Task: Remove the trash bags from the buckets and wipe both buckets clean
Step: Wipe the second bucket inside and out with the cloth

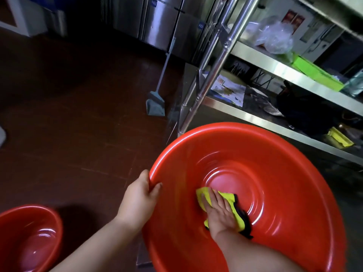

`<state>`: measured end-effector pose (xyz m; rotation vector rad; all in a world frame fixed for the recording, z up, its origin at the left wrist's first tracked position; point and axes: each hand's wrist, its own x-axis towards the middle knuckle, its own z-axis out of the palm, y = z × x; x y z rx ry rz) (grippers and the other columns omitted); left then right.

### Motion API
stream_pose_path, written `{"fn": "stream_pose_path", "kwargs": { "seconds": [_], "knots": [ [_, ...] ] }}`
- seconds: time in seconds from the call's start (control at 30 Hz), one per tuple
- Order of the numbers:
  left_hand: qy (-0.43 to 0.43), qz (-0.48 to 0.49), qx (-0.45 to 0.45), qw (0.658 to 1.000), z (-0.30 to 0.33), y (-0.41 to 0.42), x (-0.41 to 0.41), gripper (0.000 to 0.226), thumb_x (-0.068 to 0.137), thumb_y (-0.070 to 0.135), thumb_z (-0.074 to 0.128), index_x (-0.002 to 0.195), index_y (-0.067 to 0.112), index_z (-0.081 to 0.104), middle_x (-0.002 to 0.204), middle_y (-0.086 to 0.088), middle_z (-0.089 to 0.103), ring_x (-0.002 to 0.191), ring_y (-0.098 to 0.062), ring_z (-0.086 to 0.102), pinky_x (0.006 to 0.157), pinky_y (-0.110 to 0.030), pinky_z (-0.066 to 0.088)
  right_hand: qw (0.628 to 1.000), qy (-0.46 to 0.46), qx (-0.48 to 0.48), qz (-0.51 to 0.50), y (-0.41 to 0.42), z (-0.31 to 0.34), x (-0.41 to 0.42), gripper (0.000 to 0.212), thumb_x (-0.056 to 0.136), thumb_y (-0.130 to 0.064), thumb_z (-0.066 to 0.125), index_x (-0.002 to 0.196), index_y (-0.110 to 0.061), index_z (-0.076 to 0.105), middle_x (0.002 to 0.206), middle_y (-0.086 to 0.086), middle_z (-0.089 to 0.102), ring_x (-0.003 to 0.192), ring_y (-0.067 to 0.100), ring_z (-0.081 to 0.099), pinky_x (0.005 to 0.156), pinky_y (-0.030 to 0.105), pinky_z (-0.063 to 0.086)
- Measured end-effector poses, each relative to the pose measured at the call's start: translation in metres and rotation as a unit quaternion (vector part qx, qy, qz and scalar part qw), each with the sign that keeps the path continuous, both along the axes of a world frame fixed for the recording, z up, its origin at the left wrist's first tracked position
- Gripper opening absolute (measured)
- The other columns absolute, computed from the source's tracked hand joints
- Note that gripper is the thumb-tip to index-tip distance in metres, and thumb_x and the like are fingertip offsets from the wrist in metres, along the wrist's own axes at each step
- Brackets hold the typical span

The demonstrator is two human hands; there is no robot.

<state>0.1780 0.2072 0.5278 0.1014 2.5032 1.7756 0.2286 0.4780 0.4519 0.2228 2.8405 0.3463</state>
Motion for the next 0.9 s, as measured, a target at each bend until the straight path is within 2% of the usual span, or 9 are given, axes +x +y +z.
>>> {"fn": "stream_pose_path", "kwargs": {
  "seconds": [0.13,0.23,0.33,0.43,0.53,0.63,0.73,0.83,0.9],
  "knots": [
    [-0.022,0.011,0.032,0.999,-0.014,-0.007,0.005,0.011,0.089,0.021,0.061,0.084,0.023,0.051,0.067,0.000,0.061,0.064,0.001,0.060,0.052,-0.012,0.043,0.990,0.077,0.073,-0.093,-0.006,0.006,-0.006,0.081,0.094,-0.021,0.039,0.142,-0.032,-0.025,0.150,-0.004,-0.032,0.144,0.021,-0.020,0.115,0.034,-0.008],
    [-0.028,0.016,0.048,0.998,-0.019,-0.011,0.006,0.011,0.089,0.020,0.061,0.084,0.024,0.052,0.067,0.000,0.061,0.063,0.002,0.060,0.051,-0.010,0.042,0.977,0.141,0.097,-0.129,-0.012,0.009,-0.021,0.070,0.092,-0.015,0.022,0.142,-0.028,-0.025,0.157,0.004,-0.020,0.145,0.024,-0.012,0.117,0.036,0.002],
    [-0.038,0.010,0.061,0.997,-0.024,-0.013,0.008,0.010,0.089,0.021,0.061,0.087,0.027,0.052,0.071,0.001,0.063,0.065,0.000,0.062,0.052,-0.013,0.045,0.968,0.182,0.083,-0.150,-0.018,0.012,-0.037,0.065,0.095,-0.014,0.021,0.147,-0.023,-0.017,0.158,0.010,-0.011,0.146,0.027,-0.008,0.116,0.039,0.003],
    [-0.038,0.004,0.070,0.997,-0.024,-0.010,0.009,0.010,0.089,0.022,0.060,0.090,0.029,0.053,0.074,0.003,0.064,0.067,-0.002,0.063,0.055,-0.017,0.048,0.979,0.151,0.073,-0.117,-0.016,0.011,-0.044,0.071,0.094,-0.016,0.029,0.147,-0.023,-0.017,0.158,0.008,-0.015,0.145,0.027,-0.010,0.116,0.039,0.000],
    [-0.012,-0.007,0.044,0.999,-0.017,-0.006,0.002,0.008,0.089,0.024,0.059,0.093,0.025,0.052,0.075,0.005,0.063,0.068,-0.003,0.063,0.059,-0.019,0.050,0.998,0.040,0.044,0.001,-0.023,0.000,-0.041,0.075,0.093,-0.018,0.041,0.149,-0.029,-0.008,0.157,-0.001,-0.016,0.145,0.023,-0.015,0.116,0.037,-0.006],
    [-0.003,-0.021,0.033,0.999,-0.009,-0.003,-0.003,0.012,0.090,0.025,0.058,0.099,0.021,0.053,0.079,0.004,0.064,0.070,-0.008,0.063,0.066,-0.030,0.053,0.998,0.003,0.057,0.027,-0.026,-0.006,-0.039,0.068,0.095,-0.018,0.036,0.151,-0.026,-0.003,0.159,-0.001,-0.014,0.145,0.022,-0.016,0.115,0.037,-0.009],
    [0.001,-0.034,0.029,0.999,-0.008,-0.001,-0.002,0.011,0.090,0.025,0.058,0.098,0.021,0.053,0.077,0.003,0.062,0.067,-0.006,0.062,0.059,-0.021,0.050,0.992,-0.026,0.105,0.061,-0.013,0.001,-0.044,0.069,0.093,-0.028,0.037,0.151,-0.027,-0.002,0.159,-0.001,-0.012,0.145,0.023,-0.015,0.114,0.041,-0.013],
    [0.000,-0.031,0.030,0.999,-0.011,-0.001,0.000,0.007,0.090,0.025,0.058,0.093,0.023,0.052,0.073,0.004,0.061,0.064,-0.002,0.060,0.054,-0.014,0.044,0.992,0.029,0.119,-0.003,-0.007,0.017,-0.061,0.069,0.093,-0.035,0.041,0.150,-0.031,0.003,0.160,-0.003,-0.005,0.146,0.021,-0.007,0.115,0.044,-0.008],
    [-0.011,-0.020,0.045,0.999,-0.015,-0.004,0.003,0.007,0.090,0.024,0.058,0.088,0.025,0.051,0.069,0.004,0.060,0.062,0.000,0.059,0.051,-0.013,0.042,0.985,0.100,0.120,-0.075,-0.007,0.029,-0.074,0.064,0.095,-0.028,0.035,0.150,-0.032,0.004,0.160,-0.003,-0.001,0.146,0.021,0.000,0.115,0.044,-0.001]
  ]
}}
